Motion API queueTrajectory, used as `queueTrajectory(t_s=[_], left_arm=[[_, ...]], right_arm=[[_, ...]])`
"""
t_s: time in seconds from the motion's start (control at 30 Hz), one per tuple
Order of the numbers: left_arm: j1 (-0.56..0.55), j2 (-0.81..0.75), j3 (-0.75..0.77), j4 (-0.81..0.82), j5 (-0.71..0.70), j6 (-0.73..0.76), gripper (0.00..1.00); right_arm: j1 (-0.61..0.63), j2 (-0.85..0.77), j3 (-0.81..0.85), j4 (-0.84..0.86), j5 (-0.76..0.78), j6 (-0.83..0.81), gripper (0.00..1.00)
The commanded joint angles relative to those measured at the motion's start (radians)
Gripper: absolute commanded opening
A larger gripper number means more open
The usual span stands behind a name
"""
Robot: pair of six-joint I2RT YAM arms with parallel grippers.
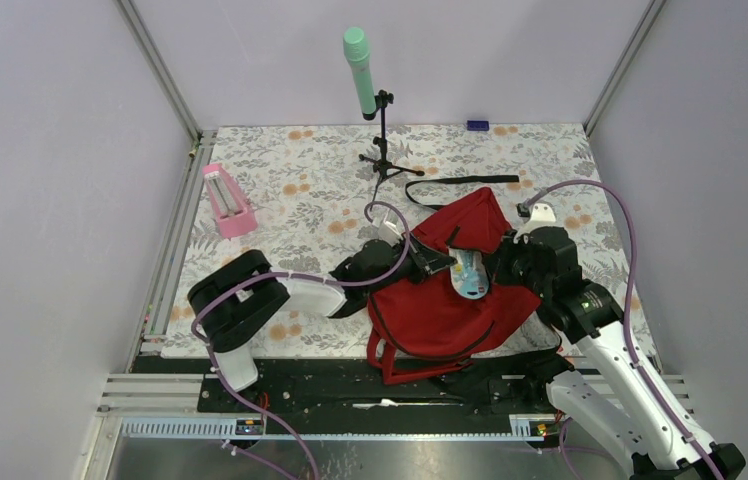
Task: Pack the student bag
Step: Place the stationery in the student bag.
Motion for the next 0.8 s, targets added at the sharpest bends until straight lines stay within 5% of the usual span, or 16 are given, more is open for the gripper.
queueTrajectory(t_s=[0.0, 0.77], left_arm=[[0.012, 0.010, 0.072, 0.119, -0.110, 0.044, 0.00], [-0.099, 0.160, 0.253, -0.064, -0.175, 0.159, 0.00]], right_arm=[[0.009, -0.024, 0.004, 0.059, -0.070, 0.024, 0.00], [0.011, 0.056, -0.014, 0.136, -0.111, 0.027, 0.00]])
